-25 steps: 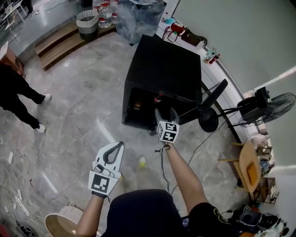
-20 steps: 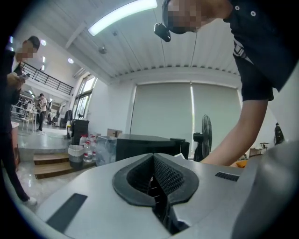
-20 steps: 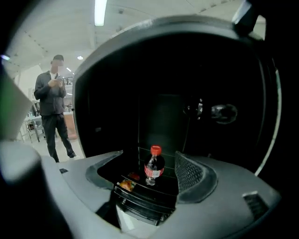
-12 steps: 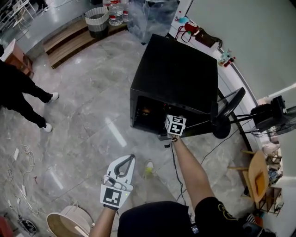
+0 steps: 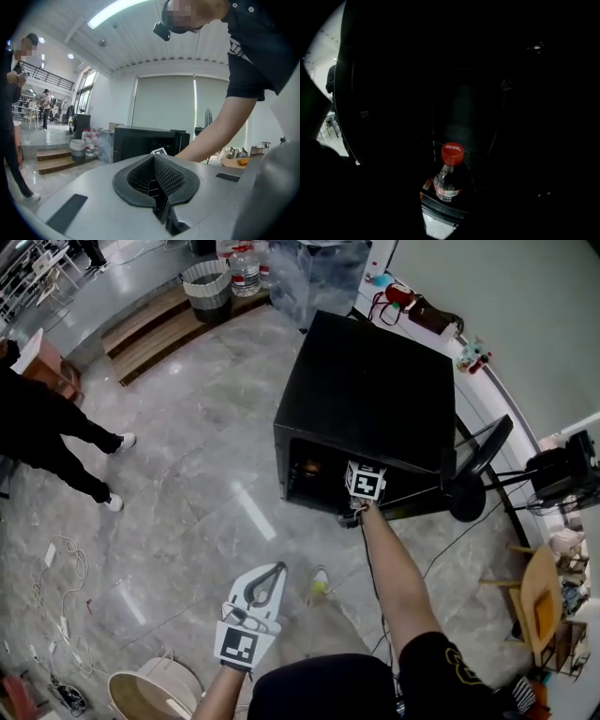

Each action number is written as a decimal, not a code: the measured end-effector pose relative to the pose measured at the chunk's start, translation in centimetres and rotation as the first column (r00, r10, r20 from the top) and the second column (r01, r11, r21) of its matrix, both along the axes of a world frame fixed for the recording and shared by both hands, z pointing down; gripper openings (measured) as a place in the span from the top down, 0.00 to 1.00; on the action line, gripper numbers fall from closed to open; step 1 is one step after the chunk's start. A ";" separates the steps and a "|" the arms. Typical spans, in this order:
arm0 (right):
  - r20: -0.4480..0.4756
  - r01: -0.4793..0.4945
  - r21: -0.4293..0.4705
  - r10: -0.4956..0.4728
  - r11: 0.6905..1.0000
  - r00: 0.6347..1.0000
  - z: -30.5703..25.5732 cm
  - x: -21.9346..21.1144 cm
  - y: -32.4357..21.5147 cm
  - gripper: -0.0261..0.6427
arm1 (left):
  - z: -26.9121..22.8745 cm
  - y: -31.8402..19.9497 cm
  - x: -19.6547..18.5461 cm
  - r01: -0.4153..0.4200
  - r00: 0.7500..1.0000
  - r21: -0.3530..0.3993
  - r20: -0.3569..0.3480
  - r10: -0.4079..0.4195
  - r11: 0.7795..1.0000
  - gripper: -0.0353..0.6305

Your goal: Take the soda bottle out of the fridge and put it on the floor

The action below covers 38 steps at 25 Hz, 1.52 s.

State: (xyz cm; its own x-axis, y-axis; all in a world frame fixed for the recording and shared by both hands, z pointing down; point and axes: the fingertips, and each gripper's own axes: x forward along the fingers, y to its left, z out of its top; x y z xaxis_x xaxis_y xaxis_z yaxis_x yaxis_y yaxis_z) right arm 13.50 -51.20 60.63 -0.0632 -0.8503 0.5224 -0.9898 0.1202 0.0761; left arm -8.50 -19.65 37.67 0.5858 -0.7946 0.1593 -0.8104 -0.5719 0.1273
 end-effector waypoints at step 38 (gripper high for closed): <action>0.003 0.222 0.153 -0.225 0.963 0.974 -18.0 -8.1 21.4 0.76 | -2.1 3.8 -6.2 -0.102 0.995 0.081 0.020 0.101 0.992 0.92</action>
